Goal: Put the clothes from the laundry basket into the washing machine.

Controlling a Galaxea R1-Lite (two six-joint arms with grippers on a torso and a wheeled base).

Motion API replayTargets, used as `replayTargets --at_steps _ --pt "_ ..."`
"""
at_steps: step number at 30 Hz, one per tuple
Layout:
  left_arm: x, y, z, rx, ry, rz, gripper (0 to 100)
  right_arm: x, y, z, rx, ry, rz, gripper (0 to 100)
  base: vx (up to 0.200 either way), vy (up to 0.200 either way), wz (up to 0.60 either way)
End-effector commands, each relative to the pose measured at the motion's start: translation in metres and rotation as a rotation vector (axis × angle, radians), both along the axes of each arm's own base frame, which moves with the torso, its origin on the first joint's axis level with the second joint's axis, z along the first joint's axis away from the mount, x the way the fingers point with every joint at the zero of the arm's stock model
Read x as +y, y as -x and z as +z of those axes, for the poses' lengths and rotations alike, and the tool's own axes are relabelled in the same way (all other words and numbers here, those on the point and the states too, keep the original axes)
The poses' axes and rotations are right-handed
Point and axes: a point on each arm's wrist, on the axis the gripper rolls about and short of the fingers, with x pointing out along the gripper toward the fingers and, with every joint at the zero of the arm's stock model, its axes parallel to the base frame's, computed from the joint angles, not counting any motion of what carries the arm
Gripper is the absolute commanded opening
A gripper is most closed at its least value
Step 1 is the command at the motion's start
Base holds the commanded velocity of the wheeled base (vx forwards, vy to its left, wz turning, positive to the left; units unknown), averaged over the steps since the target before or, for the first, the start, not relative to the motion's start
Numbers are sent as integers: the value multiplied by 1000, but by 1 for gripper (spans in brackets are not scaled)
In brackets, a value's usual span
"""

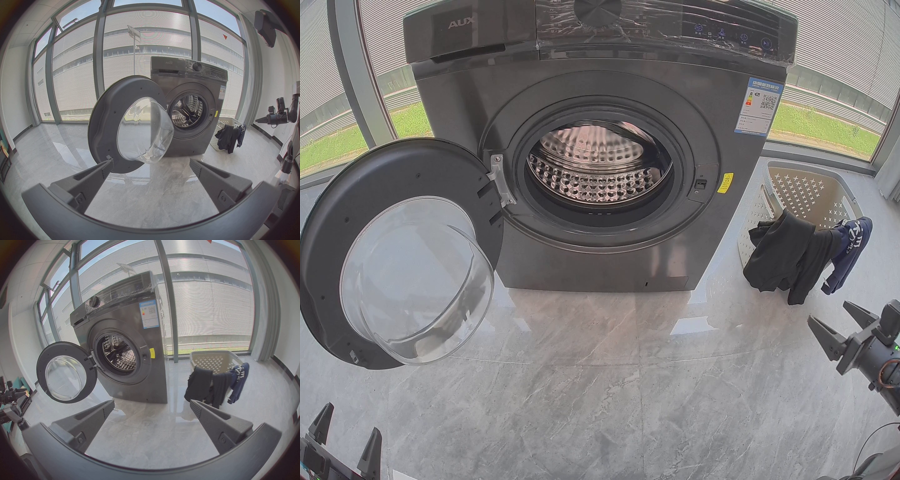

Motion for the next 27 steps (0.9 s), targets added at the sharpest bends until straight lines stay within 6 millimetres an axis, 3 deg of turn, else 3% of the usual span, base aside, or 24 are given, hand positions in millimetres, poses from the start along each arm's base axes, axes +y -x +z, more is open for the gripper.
replayTargets --at_steps 1,11,19,27 --pt "0 0 -5 5 1 0 100 -18 52 3 -89 -11 -75 100 0 0 0" --pt "0 0 -5 3 -2 0 100 -29 122 -34 -89 -39 -137 100 0 0 0" --pt "0 0 -5 3 -2 2 100 -30 142 -60 -68 -38 -161 100 0 0 0" --pt "0 0 -5 5 0 0 100 -29 146 -62 -111 -19 -221 100 0 0 0"
